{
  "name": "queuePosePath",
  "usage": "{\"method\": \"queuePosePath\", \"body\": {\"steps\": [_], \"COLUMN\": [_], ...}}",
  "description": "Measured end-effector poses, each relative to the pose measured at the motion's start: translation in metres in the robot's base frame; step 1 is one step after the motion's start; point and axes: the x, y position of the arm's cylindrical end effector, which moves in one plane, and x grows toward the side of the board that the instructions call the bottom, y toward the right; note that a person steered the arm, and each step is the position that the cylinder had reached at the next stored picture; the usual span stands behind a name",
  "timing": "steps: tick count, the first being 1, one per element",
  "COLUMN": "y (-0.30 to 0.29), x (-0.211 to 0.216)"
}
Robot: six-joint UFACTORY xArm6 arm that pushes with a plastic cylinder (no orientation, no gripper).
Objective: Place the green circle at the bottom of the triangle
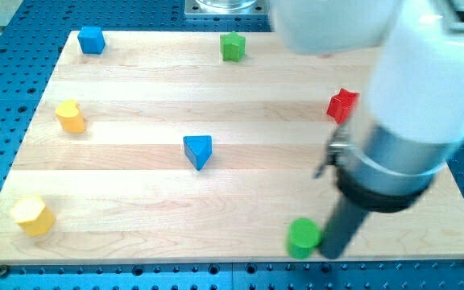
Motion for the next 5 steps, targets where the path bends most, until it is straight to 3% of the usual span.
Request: {"method": "queuePosePath", "body": {"steps": [1,3,4,5], "y": [-0.065,-0.086,-0.087,-0.153], "x": [0.0,-0.009,-0.038,-0.048]}}
